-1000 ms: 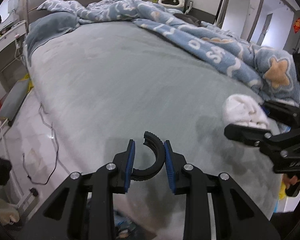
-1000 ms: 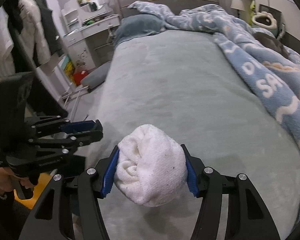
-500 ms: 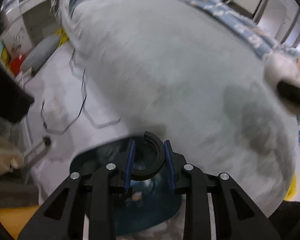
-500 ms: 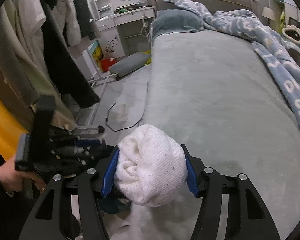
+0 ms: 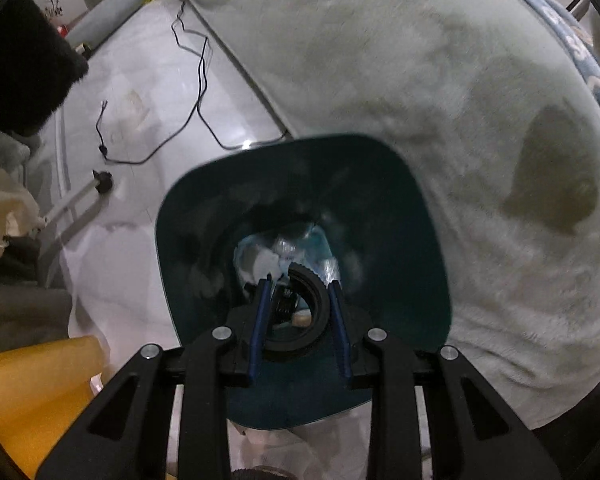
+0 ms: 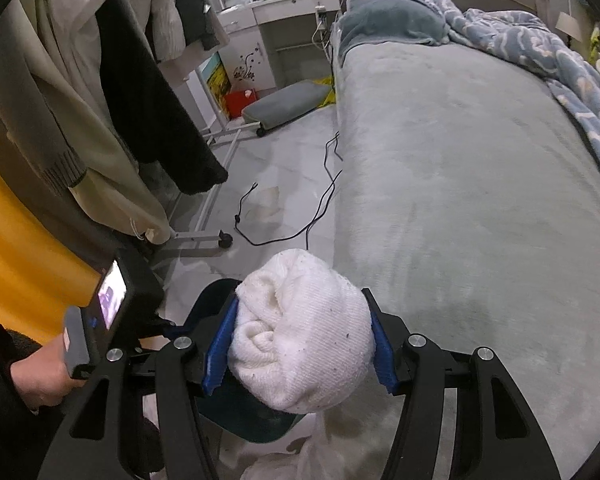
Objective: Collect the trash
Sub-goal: 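Open the left tool over the bin while the right tool releases the cloth ball into it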
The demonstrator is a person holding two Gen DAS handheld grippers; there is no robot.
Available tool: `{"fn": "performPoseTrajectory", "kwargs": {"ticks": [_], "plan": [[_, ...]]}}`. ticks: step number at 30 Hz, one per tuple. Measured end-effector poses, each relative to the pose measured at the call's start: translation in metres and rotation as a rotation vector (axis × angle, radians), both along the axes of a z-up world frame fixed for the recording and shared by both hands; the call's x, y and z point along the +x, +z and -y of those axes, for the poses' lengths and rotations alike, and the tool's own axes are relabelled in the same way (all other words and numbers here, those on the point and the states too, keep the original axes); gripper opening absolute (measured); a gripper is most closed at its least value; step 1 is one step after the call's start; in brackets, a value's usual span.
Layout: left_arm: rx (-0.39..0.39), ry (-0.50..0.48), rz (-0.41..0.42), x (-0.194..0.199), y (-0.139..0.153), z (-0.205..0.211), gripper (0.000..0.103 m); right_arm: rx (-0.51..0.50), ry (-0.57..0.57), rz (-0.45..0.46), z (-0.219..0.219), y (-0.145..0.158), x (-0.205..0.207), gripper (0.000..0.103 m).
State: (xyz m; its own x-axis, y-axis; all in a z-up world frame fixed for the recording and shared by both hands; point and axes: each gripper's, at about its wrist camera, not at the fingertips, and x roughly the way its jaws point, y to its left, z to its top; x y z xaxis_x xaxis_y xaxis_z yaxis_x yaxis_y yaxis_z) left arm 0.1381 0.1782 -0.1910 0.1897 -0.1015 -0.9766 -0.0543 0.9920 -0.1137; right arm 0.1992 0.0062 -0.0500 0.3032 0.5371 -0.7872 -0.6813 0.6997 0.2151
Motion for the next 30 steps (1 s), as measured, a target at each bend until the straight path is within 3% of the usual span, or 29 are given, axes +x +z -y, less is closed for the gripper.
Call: {"fn": "performPoseTrajectory", "kwargs": {"ticks": [5,6,8,14,20,25,30], "plan": [[-0.003,0.001,-0.022,-0.006,-0.008,-0.007,0.037,-0.038,0.022,-0.044,-0.021,-0.022,0.003,0.060],[-0.002,0.003,-0.018,-0.005,-0.006,-0.009,0.041,-0.043,0.025,-0.050,-0.024,-0.025,0.002,0.060],[-0.007,0.015,0.005,-0.006,-0.003,-0.015,0.067,-0.052,0.035,-0.062,-0.030,-0.032,0.003,0.060],[0.000,0.039,0.091,-0.012,0.021,-0.020,0.085,-0.084,0.080,-0.090,-0.058,-0.048,-0.002,0.060],[0.048,0.064,0.199,-0.027,0.055,-0.027,0.087,-0.138,0.090,-0.117,-0.075,-0.073,-0.002,0.060],[0.031,0.097,0.295,-0.042,0.088,-0.034,0.090,-0.166,0.099,-0.140,-0.083,-0.092,-0.002,0.060],[0.085,0.107,0.398,-0.055,0.123,-0.034,0.093,-0.188,0.126,-0.154,-0.094,-0.108,-0.012,0.061]]}}
